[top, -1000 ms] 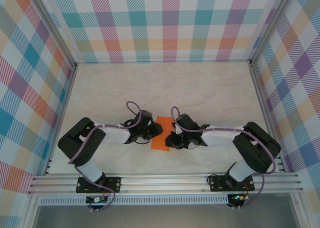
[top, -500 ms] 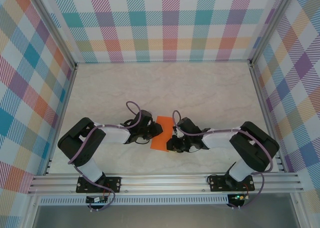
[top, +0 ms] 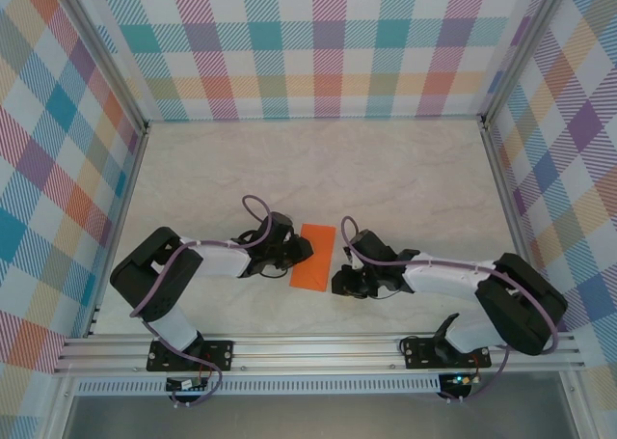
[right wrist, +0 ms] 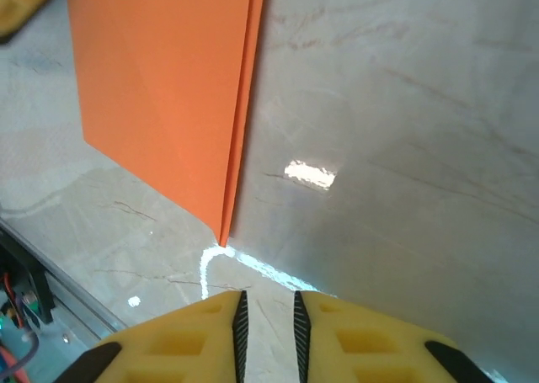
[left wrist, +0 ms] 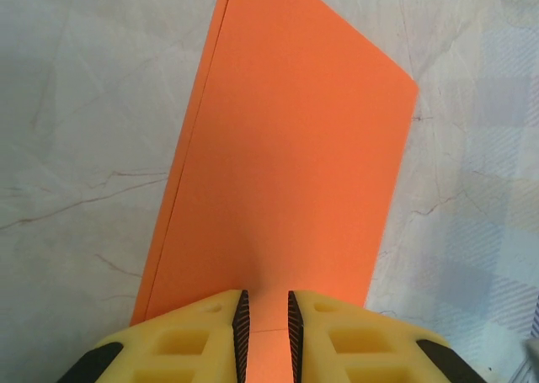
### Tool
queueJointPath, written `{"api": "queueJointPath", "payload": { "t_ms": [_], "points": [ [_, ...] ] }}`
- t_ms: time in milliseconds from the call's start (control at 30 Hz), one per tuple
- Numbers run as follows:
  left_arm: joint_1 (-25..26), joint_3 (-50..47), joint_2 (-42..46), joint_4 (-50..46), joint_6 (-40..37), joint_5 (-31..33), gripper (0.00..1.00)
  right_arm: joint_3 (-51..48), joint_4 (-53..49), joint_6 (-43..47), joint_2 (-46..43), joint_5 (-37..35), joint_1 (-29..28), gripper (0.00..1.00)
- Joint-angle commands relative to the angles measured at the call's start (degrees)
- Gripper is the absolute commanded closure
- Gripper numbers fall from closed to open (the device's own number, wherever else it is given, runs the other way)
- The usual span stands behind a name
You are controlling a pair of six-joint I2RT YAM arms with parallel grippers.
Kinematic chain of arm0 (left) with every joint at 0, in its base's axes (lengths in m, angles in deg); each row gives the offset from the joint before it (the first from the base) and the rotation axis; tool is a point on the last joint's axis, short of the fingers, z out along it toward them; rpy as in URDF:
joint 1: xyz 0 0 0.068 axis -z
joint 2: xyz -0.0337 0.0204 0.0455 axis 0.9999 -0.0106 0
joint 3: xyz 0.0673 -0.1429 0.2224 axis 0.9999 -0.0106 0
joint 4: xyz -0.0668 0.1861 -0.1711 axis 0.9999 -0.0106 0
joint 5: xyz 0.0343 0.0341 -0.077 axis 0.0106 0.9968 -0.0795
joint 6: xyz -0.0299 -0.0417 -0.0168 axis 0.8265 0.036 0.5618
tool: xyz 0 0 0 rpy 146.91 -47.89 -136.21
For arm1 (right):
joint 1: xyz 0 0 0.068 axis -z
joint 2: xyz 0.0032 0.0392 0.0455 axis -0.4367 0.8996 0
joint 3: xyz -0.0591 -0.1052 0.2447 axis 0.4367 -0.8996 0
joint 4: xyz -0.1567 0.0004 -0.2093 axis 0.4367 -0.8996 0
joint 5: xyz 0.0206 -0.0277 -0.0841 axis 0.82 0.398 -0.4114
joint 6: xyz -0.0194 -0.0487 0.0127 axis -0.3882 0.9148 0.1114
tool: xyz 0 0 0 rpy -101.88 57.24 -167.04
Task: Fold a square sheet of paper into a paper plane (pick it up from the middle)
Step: Fold the triangle a second time at the center of the table, then turn over the paper at the center of the table.
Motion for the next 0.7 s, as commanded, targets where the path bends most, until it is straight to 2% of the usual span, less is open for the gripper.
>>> {"api": "queueJointPath", "payload": {
  "t_ms": [0,100,200,367,467,667],
  "points": [
    [0.3,-2.1,1.1,-6.7,-0.9,2.7,0.77,2.8,-5.4,1.3,-4.6,-9.9,-0.3,0.65],
    [0.2,-2.1,1.6,-6.9,-1.0,2.7,0.77,4.2,-9.3,1.7,-8.4,-15.6,-0.3,0.46],
    [0.3,-2.0,1.7,-6.7,-1.3,2.5,0.77,5.2,-11.5,2.4,-10.6,-19.5,-0.2,0.33],
    [0.2,-1.6,2.3,-7.0,-1.5,2.1,0.77,4.6,-10.2,2.3,-10.6,-21.3,0.2,0.2],
    [0.3,-1.2,2.9,-7.5,-1.8,2.1,0.77,3.4,-8.8,0.0,-10.0,-21.5,0.7,0.08],
    [0.3,-0.6,4.5,-8.6,-2.3,2.3,0.77,1.7,-0.7,0.8,-7.9,-11.1,3.4,0.1]
  ]
}}
